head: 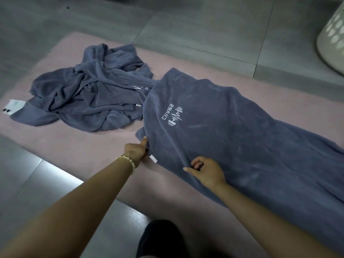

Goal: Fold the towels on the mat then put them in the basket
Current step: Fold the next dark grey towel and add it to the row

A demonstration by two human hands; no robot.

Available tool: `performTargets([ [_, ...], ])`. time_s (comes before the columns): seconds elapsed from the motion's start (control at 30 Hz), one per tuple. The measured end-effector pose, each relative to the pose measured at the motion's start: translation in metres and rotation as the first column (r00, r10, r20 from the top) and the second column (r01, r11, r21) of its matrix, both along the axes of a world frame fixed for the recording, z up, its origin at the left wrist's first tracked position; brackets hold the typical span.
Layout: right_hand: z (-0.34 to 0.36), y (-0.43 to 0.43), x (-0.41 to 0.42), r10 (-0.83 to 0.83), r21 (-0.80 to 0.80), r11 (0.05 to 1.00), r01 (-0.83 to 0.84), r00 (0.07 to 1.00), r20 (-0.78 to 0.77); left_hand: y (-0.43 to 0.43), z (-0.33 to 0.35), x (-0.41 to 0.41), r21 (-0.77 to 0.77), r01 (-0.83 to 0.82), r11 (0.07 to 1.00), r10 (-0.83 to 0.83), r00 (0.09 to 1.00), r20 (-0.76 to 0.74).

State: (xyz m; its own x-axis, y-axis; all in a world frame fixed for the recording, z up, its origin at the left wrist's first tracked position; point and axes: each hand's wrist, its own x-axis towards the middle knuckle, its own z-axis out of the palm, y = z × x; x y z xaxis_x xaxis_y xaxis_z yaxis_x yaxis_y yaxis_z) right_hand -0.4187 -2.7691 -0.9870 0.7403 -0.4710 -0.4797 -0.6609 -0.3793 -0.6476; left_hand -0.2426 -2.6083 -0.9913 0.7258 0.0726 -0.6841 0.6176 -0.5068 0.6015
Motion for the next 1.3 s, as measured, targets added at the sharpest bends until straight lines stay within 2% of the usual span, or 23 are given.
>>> performTargets([
  [0.07,-0.002,0.007,0.002,-0.011,-0.031,0.999,0.011,1.0,0.0,0.001,0.002,-0.001,0.016,-0.043,0.999,0.043,0.999,-0.023],
  [0.13,-0.005,0.008,0.004,-0.043,-0.026,0.999,0.043,0.999,0.0,0.002,0.004,-0.003,0.015,-0.018,1.0,0.019,0.998,-0.062],
  [0.2,-0.008,0.007,0.005,-0.096,0.057,0.994,0.095,0.995,0.009,0.0,0.01,-0.008,-0.038,0.047,0.998,-0.053,0.978,-0.201],
  [0.3,-0.007,0.004,0.005,-0.186,0.236,0.957,0.169,0.981,0.05,0.0,0.024,-0.017,-0.103,0.199,0.975,-0.224,0.874,-0.431],
  [0.4,-0.007,0.003,0.003,-0.23,0.278,0.939,0.202,0.971,0.071,0.004,0.025,-0.022,-0.207,0.286,0.936,-0.352,0.787,-0.507],
  [0.43,-0.007,0.004,0.002,-0.233,0.283,0.937,0.205,0.97,0.069,0.004,0.024,-0.024,-0.242,0.25,0.937,-0.341,0.798,-0.497],
  [0.5,-0.008,0.005,0.002,-0.237,0.288,0.935,0.207,0.969,0.07,0.003,0.019,-0.025,-0.307,0.037,0.951,-0.188,0.858,-0.478],
  [0.57,-0.009,0.006,0.002,-0.231,0.279,0.938,0.203,0.97,0.072,-0.001,0.016,-0.021,-0.422,-0.169,0.89,-0.062,0.874,-0.481],
  [0.7,-0.007,0.007,0.002,-0.245,0.317,0.925,0.208,0.966,0.081,-0.006,0.023,-0.007,-0.532,-0.344,0.774,0.083,0.888,-0.453],
  [0.77,-0.002,0.01,0.003,-0.251,0.397,0.898,0.192,0.963,0.102,-0.004,0.027,0.002,-0.584,-0.322,0.745,0.119,0.926,-0.359],
  [0.83,0.007,0.016,0.006,-0.243,0.47,0.869,0.153,0.961,0.135,0.0,0.029,0.013,-0.604,-0.264,0.752,0.188,0.964,-0.188],
  [0.93,0.009,0.023,0.013,-0.236,0.483,0.865,0.132,0.959,0.16,0.008,0.041,0.019,-0.592,-0.243,0.768,0.354,0.932,0.077],
  [1.0,0.004,0.025,0.011,-0.209,0.485,0.865,0.13,0.972,0.111,0.008,0.05,0.016,-0.517,-0.216,0.829,0.369,0.904,0.214],
  [1.07,0.0,0.021,0.005,-0.193,0.525,0.84,0.137,0.98,0.052,0.003,0.054,0.01,-0.413,-0.128,0.902,0.282,0.897,0.339],
  [1.13,0.004,0.003,-0.004,-0.221,0.532,0.83,0.166,0.974,0.041,-0.011,0.058,0.001,-0.355,-0.014,0.935,0.174,0.89,0.422],
  [1.23,0.024,-0.046,-0.028,-0.253,0.465,0.862,0.203,0.966,0.047,-0.05,0.07,-0.019,-0.345,0.196,0.918,-0.001,0.87,0.493],
  [1.3,0.038,-0.087,-0.055,-0.31,0.424,0.867,0.262,0.949,0.047,-0.087,0.079,-0.039,-0.356,0.331,0.874,-0.104,0.843,0.528],
])
